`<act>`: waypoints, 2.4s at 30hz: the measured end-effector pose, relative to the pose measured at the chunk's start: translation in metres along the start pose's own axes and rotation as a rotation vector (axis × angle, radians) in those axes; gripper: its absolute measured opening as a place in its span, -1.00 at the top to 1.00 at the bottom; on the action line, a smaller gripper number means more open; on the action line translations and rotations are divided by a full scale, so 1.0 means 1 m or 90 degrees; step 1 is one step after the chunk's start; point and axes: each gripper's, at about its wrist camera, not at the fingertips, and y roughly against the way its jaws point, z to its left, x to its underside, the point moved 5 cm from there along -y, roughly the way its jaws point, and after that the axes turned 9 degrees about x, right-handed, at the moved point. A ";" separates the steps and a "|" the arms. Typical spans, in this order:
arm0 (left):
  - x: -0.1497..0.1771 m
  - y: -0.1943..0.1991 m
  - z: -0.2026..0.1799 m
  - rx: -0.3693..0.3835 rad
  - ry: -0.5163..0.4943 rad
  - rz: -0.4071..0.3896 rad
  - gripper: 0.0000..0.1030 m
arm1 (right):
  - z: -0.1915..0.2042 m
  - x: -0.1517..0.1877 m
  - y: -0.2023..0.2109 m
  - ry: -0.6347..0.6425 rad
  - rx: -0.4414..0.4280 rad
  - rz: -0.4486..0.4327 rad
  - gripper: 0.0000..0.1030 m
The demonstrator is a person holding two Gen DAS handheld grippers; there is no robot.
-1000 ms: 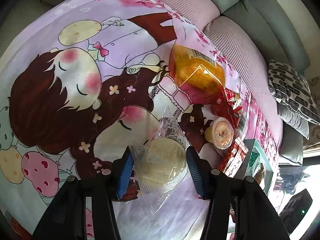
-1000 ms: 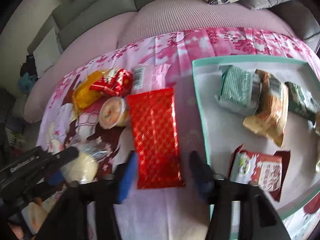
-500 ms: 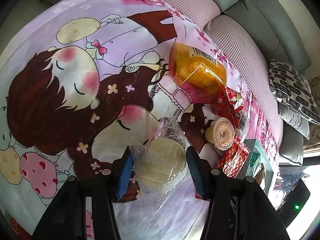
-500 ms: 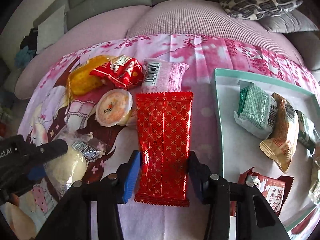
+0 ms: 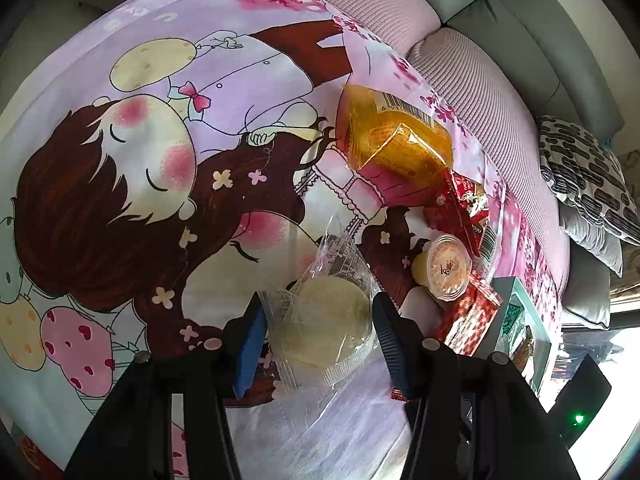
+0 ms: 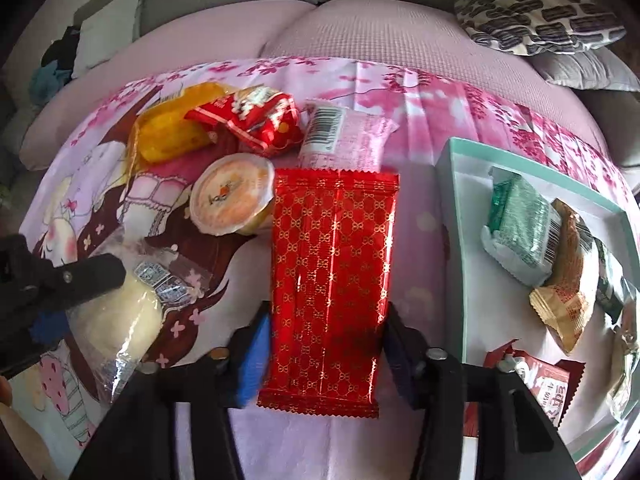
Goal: Organize snacks
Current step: 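Grasp and lift the red patterned packet with the right gripper while the left gripper holds the bun bag, then carry both packets over the tray and open both grippers to release them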
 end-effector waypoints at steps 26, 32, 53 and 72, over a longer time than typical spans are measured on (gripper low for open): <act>0.001 0.036 -0.053 0.061 -0.072 -0.053 -0.06 | -0.116 -0.004 0.056 -0.205 -0.025 -0.037 0.09; 0.015 0.028 -0.088 0.067 -0.143 -0.048 -0.06 | -0.175 0.000 0.053 -0.276 0.017 -0.023 0.09; 0.077 -0.068 -0.212 0.051 -0.361 0.049 -0.06 | -0.240 0.016 0.012 -0.362 0.022 0.048 0.08; 0.097 -0.084 -0.222 0.070 -0.379 0.095 -0.16 | -0.256 0.021 0.020 -0.387 0.034 0.039 -0.30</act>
